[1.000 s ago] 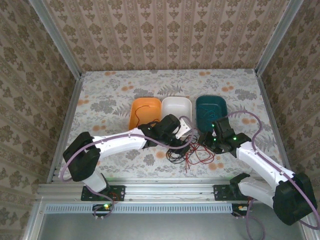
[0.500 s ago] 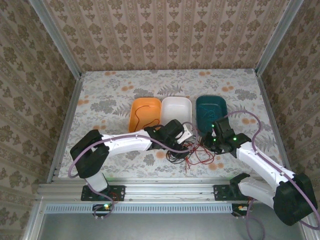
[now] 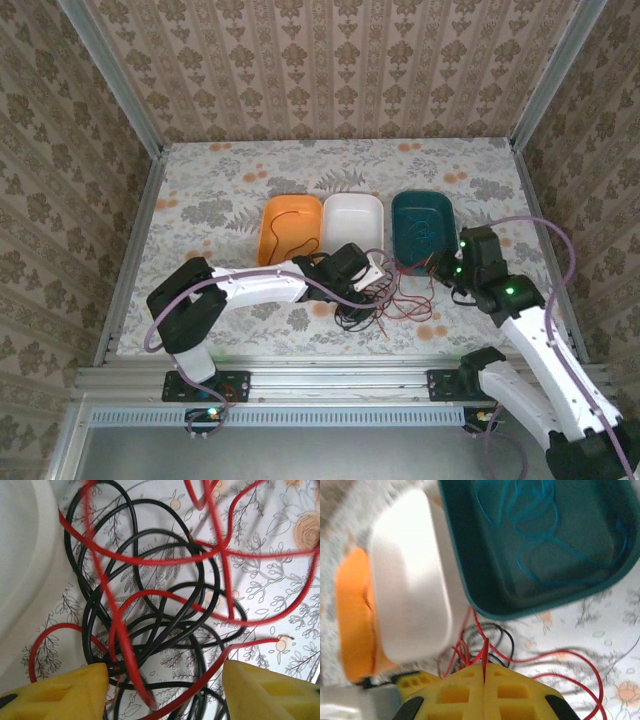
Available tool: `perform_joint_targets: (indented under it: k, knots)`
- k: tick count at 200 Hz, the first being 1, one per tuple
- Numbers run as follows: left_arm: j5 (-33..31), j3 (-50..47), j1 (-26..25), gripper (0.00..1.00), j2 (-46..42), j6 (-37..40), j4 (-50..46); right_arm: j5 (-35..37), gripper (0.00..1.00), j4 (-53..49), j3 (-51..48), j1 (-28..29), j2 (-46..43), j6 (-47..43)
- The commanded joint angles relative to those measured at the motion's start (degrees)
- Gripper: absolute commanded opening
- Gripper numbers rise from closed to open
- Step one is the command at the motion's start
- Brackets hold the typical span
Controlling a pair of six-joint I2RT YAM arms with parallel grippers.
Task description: Untangle the cables
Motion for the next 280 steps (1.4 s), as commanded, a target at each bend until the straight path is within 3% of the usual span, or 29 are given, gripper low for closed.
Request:
perform_joint_targets:
  k: [1,65,100,135,172,207,234,243,280]
  knots:
    - [-0.2,-1.4,-0.4,0.62,1.0,1.0,-1.0,4.7,0.00,-3.5,4.7,-2.0,-3.2,-1.0]
    - [0.0,-5.2,-0.3,0.62,1.4,-1.4,2.6,12.2,0.00,4.2,13.9,-4.1,-10.6,-3.3]
    - [-0.1,-6.4,-0.3,0.62,1.5,-2.1,3.4,7.4,0.00,15.0,16.9,-4.2,-11.2,-4.7]
    - [-0.1,-6.8,-0.3,0.62,1.2,-2.3,3.9,5.6,0.00,17.3,23.1,-4.1,-8.5,-7.0]
    - [-3.6,-8.5,-0.3,0.65,-5.0,-2.3,7.9,-3.1,0.00,19.8,26.8,-4.1,-2.4,-5.3]
    - [-15.2,-14.0,-0.2,0.75,-17.6,-3.6,19.6,-11.8,0.00,28.7,24.9,-2.7,5.6,2.5]
    - [-27.3,-19.4,1.2,0.82,-28.5,-9.2,27.6,-8.9,0.00,32.7,25.6,5.8,12.5,1.1]
    - [-34.0,-20.7,2.4,0.87,-32.3,-14.1,26.3,-8.0,0.00,34.1,26.5,8.5,15.1,0.4]
    - [-60.4,-26.0,5.9,0.86,-48.2,-32.0,9.5,-7.6,0.00,40.0,30.9,15.2,26.5,1.1]
